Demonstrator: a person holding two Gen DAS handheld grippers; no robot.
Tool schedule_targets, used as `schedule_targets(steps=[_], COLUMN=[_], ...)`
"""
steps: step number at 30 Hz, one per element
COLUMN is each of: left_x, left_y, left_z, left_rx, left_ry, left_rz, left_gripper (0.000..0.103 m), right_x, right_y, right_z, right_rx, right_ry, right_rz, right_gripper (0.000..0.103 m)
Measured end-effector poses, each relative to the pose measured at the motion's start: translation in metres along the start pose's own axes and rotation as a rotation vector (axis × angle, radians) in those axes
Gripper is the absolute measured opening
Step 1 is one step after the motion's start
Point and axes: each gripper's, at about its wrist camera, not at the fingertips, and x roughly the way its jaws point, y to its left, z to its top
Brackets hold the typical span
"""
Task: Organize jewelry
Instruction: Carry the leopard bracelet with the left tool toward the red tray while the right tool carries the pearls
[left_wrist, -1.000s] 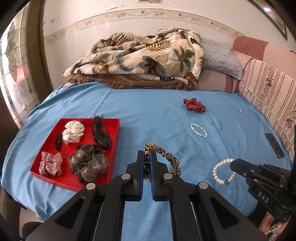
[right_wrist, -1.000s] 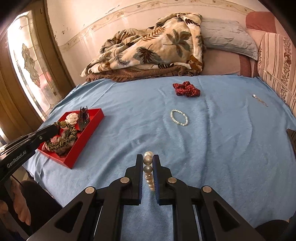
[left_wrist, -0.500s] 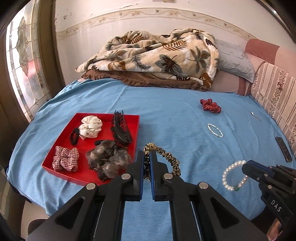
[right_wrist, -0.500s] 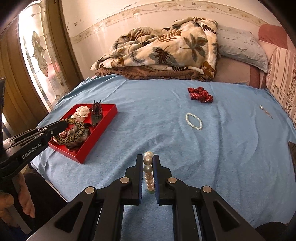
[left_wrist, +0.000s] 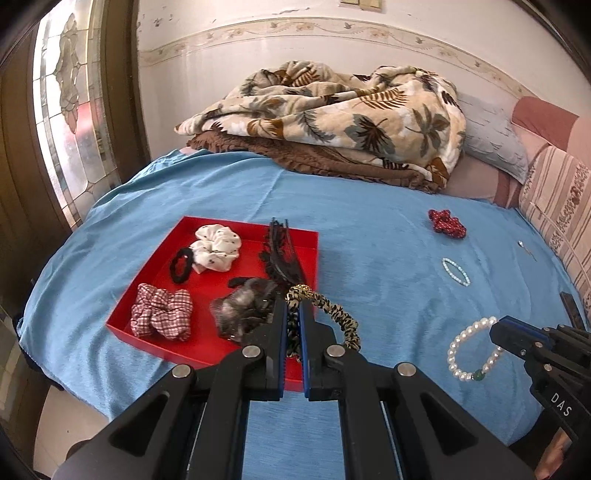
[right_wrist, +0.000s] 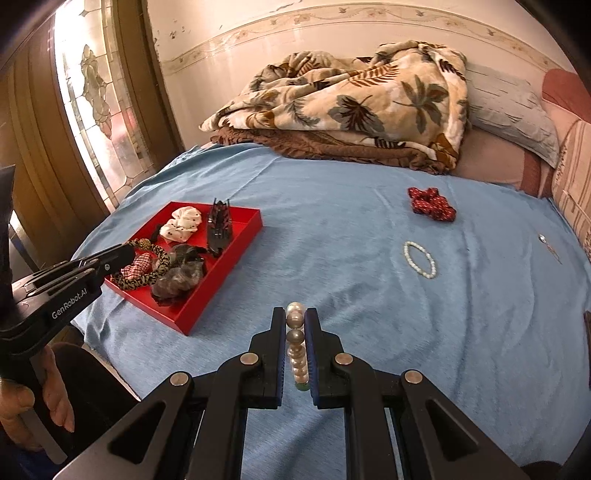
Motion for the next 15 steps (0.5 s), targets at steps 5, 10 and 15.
schedule_targets(steps=[5,10,15], left_x=[0.002,0.004,0.014], left_y=[0.021,0.046,0.074], left_z=[0.008,0.023,0.041], left_rx=[-0.036,-0.051,-0.065], left_ry=[-0.007,-0.038,-0.05], left_rz=[0.001,0.042,0.061], left_gripper=[0.006,0.006,0.006], right_x=[0.006,0.013,0.021], right_y=[0.015,0.035,0.052], right_z=[0.012,0.025,0.039], right_rx=[-0.026,-0.071,-0.108], right_ry=[0.0,-0.002,0.0], right_rz=[0.023,0.041,0.06], right_gripper=[0.011,0.011,0.011])
